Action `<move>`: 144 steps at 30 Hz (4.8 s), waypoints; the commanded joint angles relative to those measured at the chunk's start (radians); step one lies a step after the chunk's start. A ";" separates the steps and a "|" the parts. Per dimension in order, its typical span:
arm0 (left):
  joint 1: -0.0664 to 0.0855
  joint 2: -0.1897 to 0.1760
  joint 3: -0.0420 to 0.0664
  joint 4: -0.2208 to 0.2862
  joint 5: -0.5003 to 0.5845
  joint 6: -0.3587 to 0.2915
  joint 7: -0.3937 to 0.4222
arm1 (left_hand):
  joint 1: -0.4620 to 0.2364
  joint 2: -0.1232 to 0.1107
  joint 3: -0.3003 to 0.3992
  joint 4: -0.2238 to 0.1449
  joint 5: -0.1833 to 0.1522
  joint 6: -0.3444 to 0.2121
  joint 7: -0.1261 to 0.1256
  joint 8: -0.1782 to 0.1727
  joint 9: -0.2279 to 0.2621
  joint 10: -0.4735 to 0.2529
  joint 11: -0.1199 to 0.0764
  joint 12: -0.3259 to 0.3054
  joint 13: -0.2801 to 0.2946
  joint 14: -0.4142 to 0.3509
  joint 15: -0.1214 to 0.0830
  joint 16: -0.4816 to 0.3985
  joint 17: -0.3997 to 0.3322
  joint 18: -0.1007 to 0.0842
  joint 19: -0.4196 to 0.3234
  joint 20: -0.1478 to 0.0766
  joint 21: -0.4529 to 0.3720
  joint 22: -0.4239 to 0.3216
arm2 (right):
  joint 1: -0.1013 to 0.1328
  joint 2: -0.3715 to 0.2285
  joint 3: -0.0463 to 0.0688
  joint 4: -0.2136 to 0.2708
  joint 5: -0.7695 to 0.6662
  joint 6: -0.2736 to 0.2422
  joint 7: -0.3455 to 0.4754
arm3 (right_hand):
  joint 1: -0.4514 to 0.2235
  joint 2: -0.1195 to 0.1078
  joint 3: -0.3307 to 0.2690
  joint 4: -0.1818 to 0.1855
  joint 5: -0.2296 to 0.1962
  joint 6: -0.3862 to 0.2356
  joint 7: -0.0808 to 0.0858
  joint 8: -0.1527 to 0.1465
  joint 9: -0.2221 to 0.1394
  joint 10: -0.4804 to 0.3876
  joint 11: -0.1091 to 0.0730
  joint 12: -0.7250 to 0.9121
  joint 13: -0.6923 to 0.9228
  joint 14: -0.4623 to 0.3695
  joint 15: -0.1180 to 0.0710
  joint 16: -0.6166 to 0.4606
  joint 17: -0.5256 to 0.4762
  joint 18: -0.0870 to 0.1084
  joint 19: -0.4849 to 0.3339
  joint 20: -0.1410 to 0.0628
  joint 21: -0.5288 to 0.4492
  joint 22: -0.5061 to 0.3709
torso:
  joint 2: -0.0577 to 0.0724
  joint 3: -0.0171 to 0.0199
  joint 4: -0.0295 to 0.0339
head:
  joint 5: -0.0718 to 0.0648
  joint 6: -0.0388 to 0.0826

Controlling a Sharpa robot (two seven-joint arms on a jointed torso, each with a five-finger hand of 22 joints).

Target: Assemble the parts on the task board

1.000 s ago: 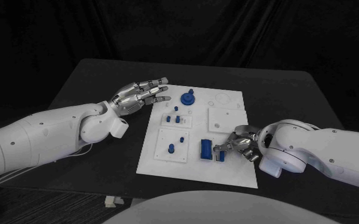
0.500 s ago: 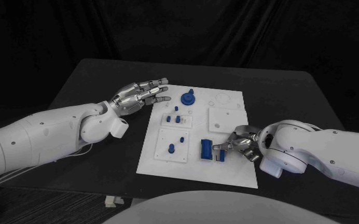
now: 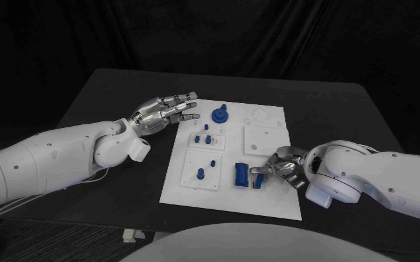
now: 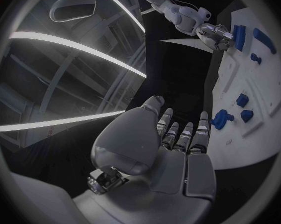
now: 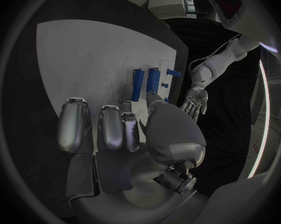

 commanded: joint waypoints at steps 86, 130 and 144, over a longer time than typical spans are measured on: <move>-0.025 0.017 0.001 0.019 -0.151 -0.367 0.397 | -0.152 -0.002 -0.218 0.192 -0.215 -0.062 -0.065 -0.028 -0.012 -0.015 -0.065 0.040 0.000 -0.088 -0.174 -0.085 -0.026 0.007 -0.240 -0.164 -0.080 -0.330 | 0.042 -0.037 0.000 -0.148 0.571 -0.168 1.247 | 0.073 0.177 -0.378 0.098 0.088 -0.536 0.002 -0.402 -0.639 -1.339 0.203 -1.318 -1.163 -1.384 0.278 -1.309 -1.109 0.105 -1.457 0.272 -1.276 -1.278 | -0.016 0.0030 -0.0063 | -0.013 0.000; -0.057 0.069 0.214 0.269 0.120 -1.161 -0.073 | -1.297 -0.211 0.013 -0.101 -0.547 -0.463 -0.113 -0.071 -0.055 -0.043 -0.082 -0.158 -0.028 -0.088 -0.202 -0.085 -0.026 -0.162 -0.240 -0.293 -0.081 -0.331 | -0.045 0.194 0.208 -0.217 0.814 -0.622 1.050 | -0.978 -0.018 -0.001 -0.192 -0.069 -0.995 -0.009 -0.518 -0.760 -1.466 0.056 -1.568 -1.307 -1.467 0.114 -1.394 -1.140 -0.070 -1.464 -0.001 -1.282 -1.308 | -0.059 0.0442 -0.0650 | -0.028 0.273; -0.057 0.069 0.214 0.269 0.120 -1.161 -0.073 | -1.404 -0.211 0.013 -0.101 -0.547 -0.463 -0.113 -0.071 -0.055 -0.043 -0.082 -0.158 -0.028 -0.088 -0.202 -0.085 -0.026 -0.162 -0.240 -0.293 -0.081 -0.331 | -0.045 0.194 0.208 -0.217 0.814 -0.622 1.050 | -0.978 -0.018 -0.001 -0.192 -0.069 -0.995 -0.009 -0.518 -0.760 -1.466 0.056 -1.568 -1.307 -1.467 0.114 -1.394 -1.140 -0.070 -1.464 -0.001 -1.282 -1.308 | -0.059 0.0442 -0.0650 | -0.028 0.273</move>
